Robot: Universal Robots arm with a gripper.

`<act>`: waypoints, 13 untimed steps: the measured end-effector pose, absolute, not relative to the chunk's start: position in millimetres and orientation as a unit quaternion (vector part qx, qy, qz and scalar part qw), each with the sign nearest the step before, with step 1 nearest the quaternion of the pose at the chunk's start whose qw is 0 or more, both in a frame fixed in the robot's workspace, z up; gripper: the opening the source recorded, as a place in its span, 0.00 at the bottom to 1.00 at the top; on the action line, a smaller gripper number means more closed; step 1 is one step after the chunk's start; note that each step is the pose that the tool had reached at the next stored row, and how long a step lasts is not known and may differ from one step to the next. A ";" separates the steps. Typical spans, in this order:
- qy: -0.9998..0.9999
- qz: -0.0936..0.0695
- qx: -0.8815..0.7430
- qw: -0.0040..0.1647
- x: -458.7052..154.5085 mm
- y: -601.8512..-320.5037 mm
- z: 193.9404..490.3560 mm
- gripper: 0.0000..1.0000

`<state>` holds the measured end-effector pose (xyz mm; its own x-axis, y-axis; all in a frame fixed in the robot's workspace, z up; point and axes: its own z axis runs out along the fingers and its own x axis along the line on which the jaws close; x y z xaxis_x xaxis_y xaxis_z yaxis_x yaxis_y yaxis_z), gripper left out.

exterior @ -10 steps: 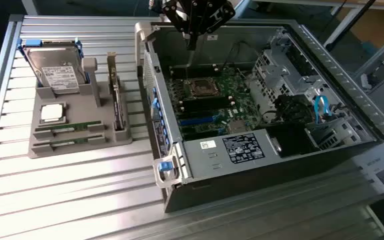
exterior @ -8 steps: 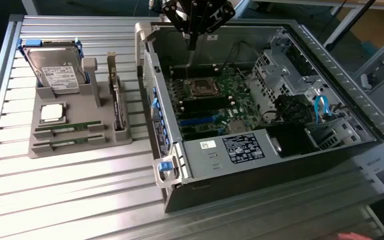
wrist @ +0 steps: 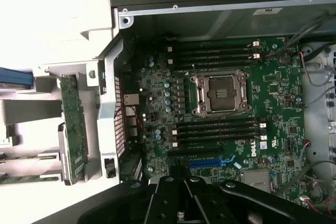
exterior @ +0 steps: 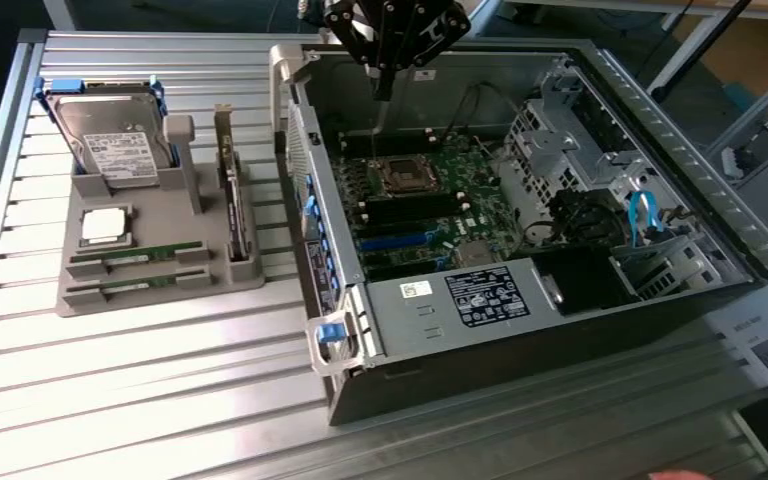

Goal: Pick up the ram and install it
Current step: 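Reach for the ram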

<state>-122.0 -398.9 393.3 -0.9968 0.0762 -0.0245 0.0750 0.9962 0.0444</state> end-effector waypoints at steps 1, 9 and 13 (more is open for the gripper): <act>0.999 0.022 0.038 0.013 -122.0 -398.9 393.3 0.10; 0.999 0.022 0.038 0.013 -136.0 -398.9 393.3 0.10; 0.999 0.022 0.038 0.013 -148.0 -398.9 393.3 0.10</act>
